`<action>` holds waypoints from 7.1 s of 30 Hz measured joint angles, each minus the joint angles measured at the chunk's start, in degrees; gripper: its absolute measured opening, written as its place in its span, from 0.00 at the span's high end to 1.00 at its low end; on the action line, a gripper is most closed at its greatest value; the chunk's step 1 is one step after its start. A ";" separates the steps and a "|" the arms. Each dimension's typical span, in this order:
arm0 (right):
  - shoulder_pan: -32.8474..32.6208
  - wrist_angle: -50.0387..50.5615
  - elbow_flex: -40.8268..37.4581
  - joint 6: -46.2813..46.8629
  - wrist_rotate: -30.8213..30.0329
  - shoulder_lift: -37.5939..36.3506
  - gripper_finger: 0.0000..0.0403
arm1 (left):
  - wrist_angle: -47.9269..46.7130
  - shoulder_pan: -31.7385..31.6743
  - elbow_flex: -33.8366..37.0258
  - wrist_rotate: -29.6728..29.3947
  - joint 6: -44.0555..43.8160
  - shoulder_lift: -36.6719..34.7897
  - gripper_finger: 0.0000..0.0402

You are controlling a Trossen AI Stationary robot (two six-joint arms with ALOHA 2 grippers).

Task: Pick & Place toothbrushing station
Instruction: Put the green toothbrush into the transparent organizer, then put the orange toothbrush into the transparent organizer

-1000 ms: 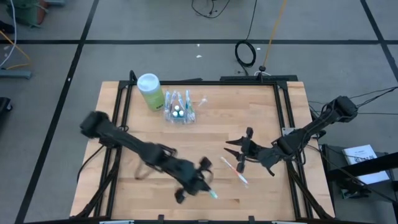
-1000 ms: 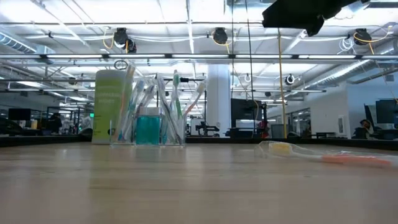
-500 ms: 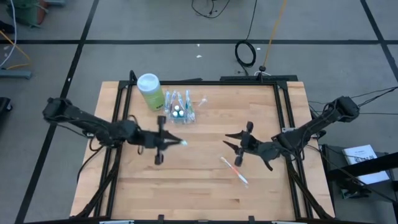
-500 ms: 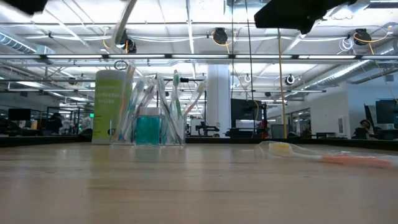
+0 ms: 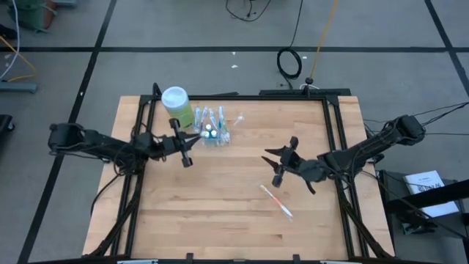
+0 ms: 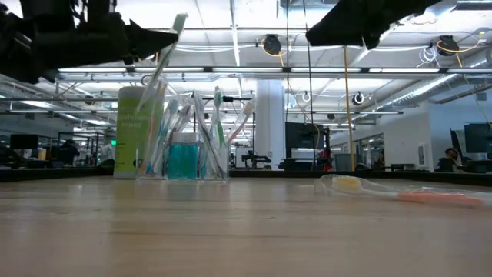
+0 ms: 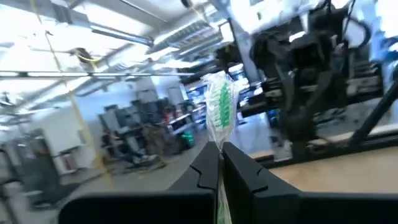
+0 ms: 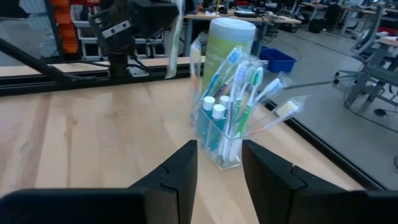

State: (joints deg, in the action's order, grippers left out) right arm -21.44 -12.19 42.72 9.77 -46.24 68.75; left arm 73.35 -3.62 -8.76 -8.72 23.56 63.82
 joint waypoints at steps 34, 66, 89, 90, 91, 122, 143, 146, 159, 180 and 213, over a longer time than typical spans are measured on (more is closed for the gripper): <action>3.69 -6.86 0.02 -11.55 0.01 0.04 0.71 | 13.55 -16.37 -5.17 -6.44 -7.56 20.95 0.99; 3.83 -6.84 0.02 -11.53 0.02 0.04 0.71 | 0.10 0.87 -5.15 -43.25 -2.62 20.95 0.98; 3.83 -3.70 0.02 -10.51 0.04 0.04 0.71 | -9.83 4.29 -5.13 -53.32 -6.64 20.93 0.93; 3.83 -3.06 0.02 -10.51 0.02 0.04 0.71 | -9.82 4.54 -5.13 -53.36 -6.00 20.93 0.91; 3.83 -2.20 0.02 -10.72 0.02 0.04 0.71 | -9.83 4.76 -5.13 -53.39 -5.53 20.93 0.89; 13.16 2.95 -0.02 -7.50 20.33 6.18 0.71 | -30.26 23.28 -29.95 -69.35 -5.15 20.89 0.46; -1.79 20.26 0.00 20.55 28.83 17.50 0.71 | -71.37 24.58 -37.14 -28.00 -35.37 13.84 0.46; -2.94 19.45 0.04 22.11 29.77 21.99 0.71 | -72.34 22.56 -36.97 -28.36 -38.63 13.83 0.46; -1.11 14.25 -0.02 23.72 30.36 24.80 0.71 | -72.36 20.90 -36.97 -28.32 -40.34 13.85 0.46; -2.83 8.72 -1.22 31.05 26.60 26.75 0.71 | -72.88 20.90 -36.91 -26.74 -40.36 13.85 0.46; 22.38 -63.35 0.01 -22.01 47.53 27.82 1.00 | -76.84 21.38 -36.89 -31.09 -32.93 6.38 0.46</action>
State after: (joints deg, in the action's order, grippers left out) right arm 0.94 -75.53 42.73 -12.24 1.29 96.57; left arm -3.48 17.76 -45.65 -39.81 -9.37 70.20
